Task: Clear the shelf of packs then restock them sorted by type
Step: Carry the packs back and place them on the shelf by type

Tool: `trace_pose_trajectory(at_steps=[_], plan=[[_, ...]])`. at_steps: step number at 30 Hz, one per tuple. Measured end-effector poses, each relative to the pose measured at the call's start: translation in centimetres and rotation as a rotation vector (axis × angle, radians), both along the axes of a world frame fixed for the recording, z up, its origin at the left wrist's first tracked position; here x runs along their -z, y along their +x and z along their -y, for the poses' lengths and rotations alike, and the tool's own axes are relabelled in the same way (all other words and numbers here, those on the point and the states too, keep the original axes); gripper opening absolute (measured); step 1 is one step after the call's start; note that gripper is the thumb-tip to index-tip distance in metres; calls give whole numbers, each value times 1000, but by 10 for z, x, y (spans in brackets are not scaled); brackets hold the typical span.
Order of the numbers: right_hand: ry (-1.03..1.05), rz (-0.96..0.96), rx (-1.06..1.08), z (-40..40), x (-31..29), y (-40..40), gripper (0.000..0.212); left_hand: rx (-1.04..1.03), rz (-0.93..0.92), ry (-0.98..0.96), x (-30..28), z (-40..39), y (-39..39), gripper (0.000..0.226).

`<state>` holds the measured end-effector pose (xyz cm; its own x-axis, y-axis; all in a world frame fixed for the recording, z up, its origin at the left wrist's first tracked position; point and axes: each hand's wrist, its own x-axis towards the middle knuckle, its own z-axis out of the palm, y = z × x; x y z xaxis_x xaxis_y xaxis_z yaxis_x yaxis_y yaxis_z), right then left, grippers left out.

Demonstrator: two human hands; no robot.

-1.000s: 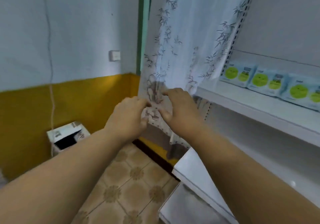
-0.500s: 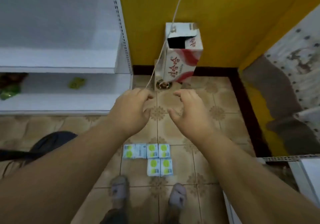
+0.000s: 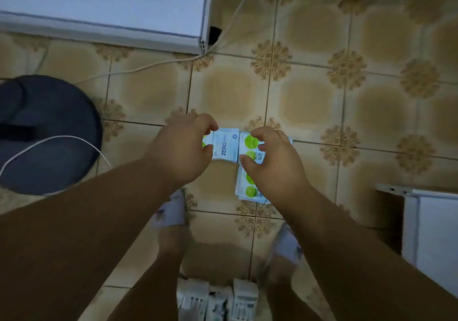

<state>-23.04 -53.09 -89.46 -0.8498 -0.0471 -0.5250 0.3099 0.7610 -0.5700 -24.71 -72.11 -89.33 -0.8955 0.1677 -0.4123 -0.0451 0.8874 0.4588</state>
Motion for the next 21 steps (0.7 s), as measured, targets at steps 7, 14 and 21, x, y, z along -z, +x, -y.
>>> trace_pose_trajectory(at_steps=[7,14,21], plan=[[-108,259,198,25,186,-13,59,-303,173,29,179,36,17,39],[-60,289,293,44,306,-39,54,-725,394,145,304,36,3,49],[-137,274,351,43,307,-40,23,-826,380,186,298,48,8,24]])
